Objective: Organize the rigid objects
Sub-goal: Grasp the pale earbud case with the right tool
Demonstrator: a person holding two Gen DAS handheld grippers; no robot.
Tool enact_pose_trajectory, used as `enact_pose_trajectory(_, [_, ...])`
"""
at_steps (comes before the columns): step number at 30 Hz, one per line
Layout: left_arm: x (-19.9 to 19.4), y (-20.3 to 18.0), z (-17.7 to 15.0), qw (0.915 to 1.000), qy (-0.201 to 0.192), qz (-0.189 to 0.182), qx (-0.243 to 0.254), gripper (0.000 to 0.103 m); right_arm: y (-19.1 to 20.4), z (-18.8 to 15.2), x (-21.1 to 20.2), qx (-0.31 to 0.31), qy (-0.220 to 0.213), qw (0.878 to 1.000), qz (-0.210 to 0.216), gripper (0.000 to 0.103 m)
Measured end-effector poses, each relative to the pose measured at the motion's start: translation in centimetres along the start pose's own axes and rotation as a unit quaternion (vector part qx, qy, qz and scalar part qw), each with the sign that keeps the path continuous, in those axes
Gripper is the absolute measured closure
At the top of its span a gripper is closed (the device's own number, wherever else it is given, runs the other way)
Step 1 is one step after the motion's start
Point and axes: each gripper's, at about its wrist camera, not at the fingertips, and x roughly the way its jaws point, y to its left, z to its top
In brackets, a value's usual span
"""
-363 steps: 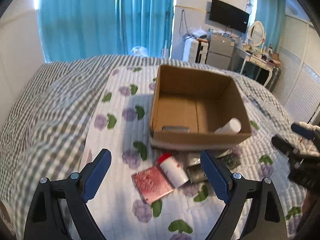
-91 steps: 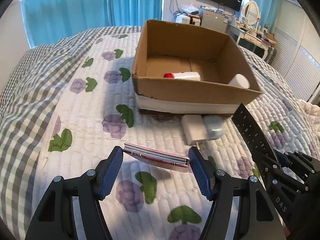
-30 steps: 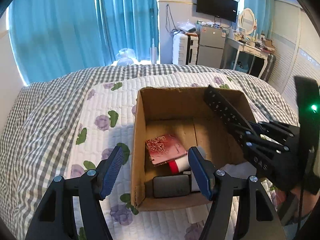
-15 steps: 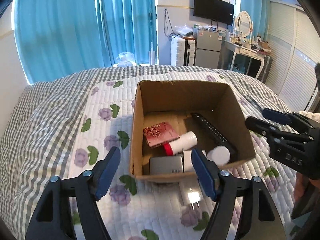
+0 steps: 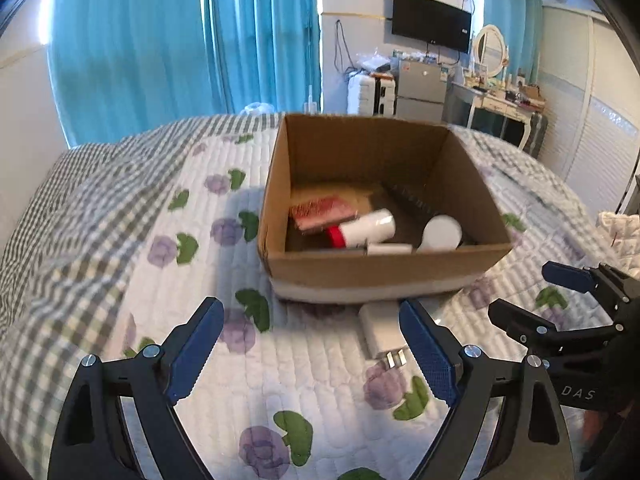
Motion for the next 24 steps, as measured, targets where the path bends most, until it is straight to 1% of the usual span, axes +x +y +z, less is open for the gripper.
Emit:
enact_pose_trajectory(2, [0.9, 0.3, -1.0, 1.0, 0.003, 0.006, 0.001, 0.012, 0.3, -0.8, 1.4, -0.006, 0.017, 1.0, -0.005, 0.015])
enact_pose_trajectory(4, [1.8, 0.7, -1.7, 0.9998, 0.016, 0.014, -0.003, 0.012, 0.6, -1.2, 2.7, -0.012, 0.036, 0.999, -0.003, 0.015])
enact_pose_trajectory(8, [2.9, 1.5, -2.4, 0.999, 0.035, 0.026, -0.011, 0.012, 1.5, -1.5, 6.4, -0.028, 0.071, 0.997, -0.01, 0.015])
enact_pose_trajectory(10, [3.1, 1.8, -2.6, 0.9986, 0.04, 0.028, -0.02, 0.012, 1.9, -1.5, 7.7, -0.03, 0.078, 0.996, -0.008, 0.015])
enact_pose_trajectory(13, [3.5, 2.2, -2.8, 0.9979, 0.051, 0.027, -0.031, 0.012, 2.6, -1.6, 9.7, -0.05, 0.092, 0.994, -0.025, 0.015])
enact_pose_trajectory(15, [3.7, 2.3, -2.9, 0.9976, 0.056, 0.027, -0.032, 0.012, 2.8, -1.8, 10.4, -0.059, 0.092, 0.993, -0.031, 0.016])
enact_pose_trajectory(16, [3.7, 2.2, -3.0, 0.9975, 0.057, 0.027, -0.031, 0.012, 2.8, -1.8, 10.7, -0.054, 0.089, 0.994, -0.027, 0.016])
enact_pose_trajectory(17, [3.7, 2.2, -3.1, 0.9975, 0.057, 0.028, -0.03, 0.012, 2.7, -1.7, 11.0, -0.046, 0.088, 0.995, -0.02, 0.019])
enact_pose_trajectory(18, [3.7, 2.1, -3.2, 0.9975, 0.058, 0.029, -0.028, 0.012, 2.5, -1.6, 11.2, -0.039, 0.086, 0.995, -0.014, 0.025])
enact_pose_trajectory(19, [3.8, 2.1, -3.2, 0.9975, 0.059, 0.029, -0.027, 0.012, 2.4, -1.6, 11.3, -0.032, 0.083, 0.996, -0.008, 0.028])
enact_pose_trajectory(20, [4.0, 2.1, -3.2, 0.9974, 0.061, 0.03, -0.026, 0.012, 2.3, -1.6, 11.5, -0.029, 0.08, 0.996, -0.004, 0.033])
enact_pose_trajectory(22, [4.3, 2.1, -3.3, 0.997, 0.065, 0.033, -0.024, 0.012, 2.4, -1.7, 11.5, -0.03, 0.073, 0.997, -0.008, 0.046])
enact_pose_trajectory(24, [4.5, 2.0, -3.4, 0.9968, 0.068, 0.034, -0.021, 0.012, 2.3, -1.9, 11.0, -0.03, 0.068, 0.997, -0.007, 0.046])
